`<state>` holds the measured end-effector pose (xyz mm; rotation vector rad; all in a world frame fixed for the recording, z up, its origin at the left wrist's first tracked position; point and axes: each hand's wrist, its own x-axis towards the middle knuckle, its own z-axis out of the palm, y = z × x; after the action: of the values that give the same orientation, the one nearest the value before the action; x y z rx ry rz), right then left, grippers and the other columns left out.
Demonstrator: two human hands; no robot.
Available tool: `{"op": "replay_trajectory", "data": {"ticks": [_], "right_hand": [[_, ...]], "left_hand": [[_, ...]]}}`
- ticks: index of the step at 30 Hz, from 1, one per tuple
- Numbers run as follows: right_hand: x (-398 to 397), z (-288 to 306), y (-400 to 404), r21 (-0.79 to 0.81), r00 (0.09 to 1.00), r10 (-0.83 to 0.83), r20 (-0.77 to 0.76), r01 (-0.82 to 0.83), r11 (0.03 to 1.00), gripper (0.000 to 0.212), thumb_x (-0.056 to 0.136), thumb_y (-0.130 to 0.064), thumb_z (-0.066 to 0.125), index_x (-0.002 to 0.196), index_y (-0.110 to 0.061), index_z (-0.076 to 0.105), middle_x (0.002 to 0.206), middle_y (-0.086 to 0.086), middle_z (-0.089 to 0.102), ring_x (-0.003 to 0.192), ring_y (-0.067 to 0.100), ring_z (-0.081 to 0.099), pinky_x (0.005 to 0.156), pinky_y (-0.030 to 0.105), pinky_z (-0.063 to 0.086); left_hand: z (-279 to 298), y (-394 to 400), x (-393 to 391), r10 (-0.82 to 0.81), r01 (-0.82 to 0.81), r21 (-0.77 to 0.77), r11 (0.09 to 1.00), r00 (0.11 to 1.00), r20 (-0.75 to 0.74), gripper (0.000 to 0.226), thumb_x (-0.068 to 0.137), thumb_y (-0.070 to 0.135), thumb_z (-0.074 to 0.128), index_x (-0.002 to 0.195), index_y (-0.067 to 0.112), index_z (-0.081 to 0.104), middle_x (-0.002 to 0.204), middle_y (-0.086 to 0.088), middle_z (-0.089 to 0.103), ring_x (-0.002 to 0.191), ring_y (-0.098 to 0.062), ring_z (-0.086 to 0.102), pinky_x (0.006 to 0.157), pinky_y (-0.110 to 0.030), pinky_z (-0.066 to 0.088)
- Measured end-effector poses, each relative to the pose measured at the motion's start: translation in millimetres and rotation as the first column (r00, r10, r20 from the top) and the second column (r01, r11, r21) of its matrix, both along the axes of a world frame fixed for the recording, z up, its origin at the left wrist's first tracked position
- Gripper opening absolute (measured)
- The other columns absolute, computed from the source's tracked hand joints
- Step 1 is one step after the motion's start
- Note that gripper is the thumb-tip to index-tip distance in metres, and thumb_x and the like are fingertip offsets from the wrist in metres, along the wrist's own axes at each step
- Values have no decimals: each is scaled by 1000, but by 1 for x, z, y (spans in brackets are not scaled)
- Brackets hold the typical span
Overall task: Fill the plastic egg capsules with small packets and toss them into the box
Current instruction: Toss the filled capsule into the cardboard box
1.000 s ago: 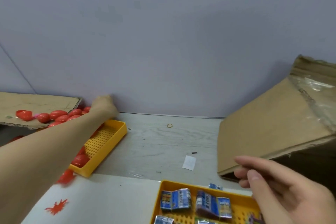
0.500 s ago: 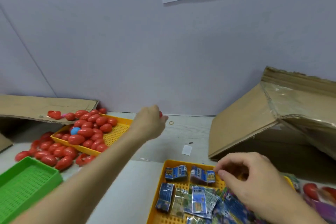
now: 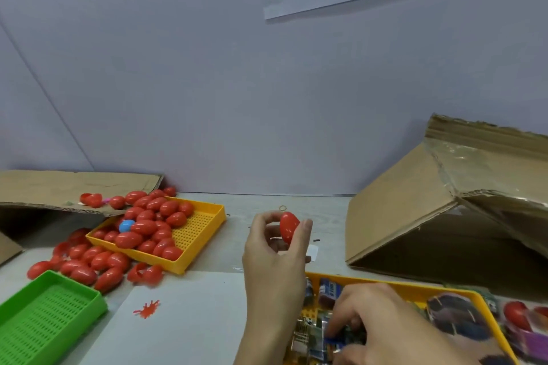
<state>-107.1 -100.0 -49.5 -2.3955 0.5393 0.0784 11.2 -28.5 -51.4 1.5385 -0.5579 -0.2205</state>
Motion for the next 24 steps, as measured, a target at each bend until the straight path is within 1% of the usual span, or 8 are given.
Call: {"op": "replay_trajectory", "data": {"ticks": [6, 9, 12, 15, 17, 20, 22, 24], "right_hand": [[-8, 8, 3, 7, 991, -77, 112, 77, 997, 16, 93, -44, 59, 94, -43, 75, 105, -22, 66, 103, -6, 57, 85, 1, 37], [-5, 4, 7, -63, 977, -132, 171, 144, 988, 16, 88, -43, 65, 74, -47, 71, 95, -34, 64, 98, -14, 55, 85, 5, 40], [-6, -1, 7, -82, 919, -250, 306, 287, 954, 24, 80, -36, 73, 60, -48, 68, 84, -36, 65, 92, -14, 57, 73, 8, 43], [-10, 1, 8, 73, 805, -409, 429, 420, 904, 20, 73, -37, 77, 70, -56, 71, 76, -30, 70, 83, -10, 62, 71, 16, 47], [-12, 3, 8, 174, 768, -484, 420, 455, 873, 22, 66, -38, 81, 71, -57, 71, 72, -24, 72, 75, -6, 65, 66, 18, 49], [-13, 7, 5, 259, 823, -493, 282, 429, 865, 24, 46, -49, 82, 68, -44, 75, 70, -12, 73, 65, 9, 68, 67, 27, 55], [-12, 10, 5, 265, 861, -453, 231, 393, 881, 41, 31, -59, 76, 67, -40, 75, 68, -10, 73, 61, 10, 67, 63, 25, 54], [-12, 12, 4, 292, 870, -443, 218, 375, 880, 43, 26, -61, 75, 64, -41, 75, 66, -11, 73, 61, 5, 68, 58, 17, 51]], "left_hand": [[-15, 3, 6, -84, 83, 68, 994, 996, 6, 25, 82, 46, 69, 101, 34, 58, 96, 8, 65, 87, -17, 67, 77, -35, 61], [-17, 3, 8, -112, 111, 59, 992, 994, 14, 23, 83, 50, 67, 99, 36, 58, 95, 9, 65, 85, -15, 67, 76, -32, 60], [-18, 2, 9, -148, 148, 18, 989, 989, 5, 21, 84, 49, 68, 95, 33, 61, 88, 10, 66, 79, -9, 66, 69, -24, 58], [-20, 0, 9, -186, 186, -26, 982, 983, -11, 20, 83, 44, 70, 89, 27, 61, 76, 13, 63, 67, -2, 60, 58, -17, 51], [-21, -1, 8, -207, 206, -34, 978, 978, -21, 20, 84, 41, 70, 86, 25, 59, 69, 16, 58, 61, -1, 55, 56, -17, 49], [-20, -1, 7, -220, 219, -27, 975, 975, -23, 22, 82, 43, 69, 88, 24, 58, 70, 14, 57, 63, 0, 56, 58, -14, 49], [-20, -1, 6, -226, 225, -12, 974, 974, -25, 23, 81, 45, 68, 89, 25, 59, 75, 10, 59, 65, -3, 58, 59, -14, 50], [-20, -1, 5, -238, 238, 7, 971, 971, -25, 25, 80, 47, 67, 90, 26, 59, 79, 8, 59, 66, -6, 59, 61, -18, 53]]}}
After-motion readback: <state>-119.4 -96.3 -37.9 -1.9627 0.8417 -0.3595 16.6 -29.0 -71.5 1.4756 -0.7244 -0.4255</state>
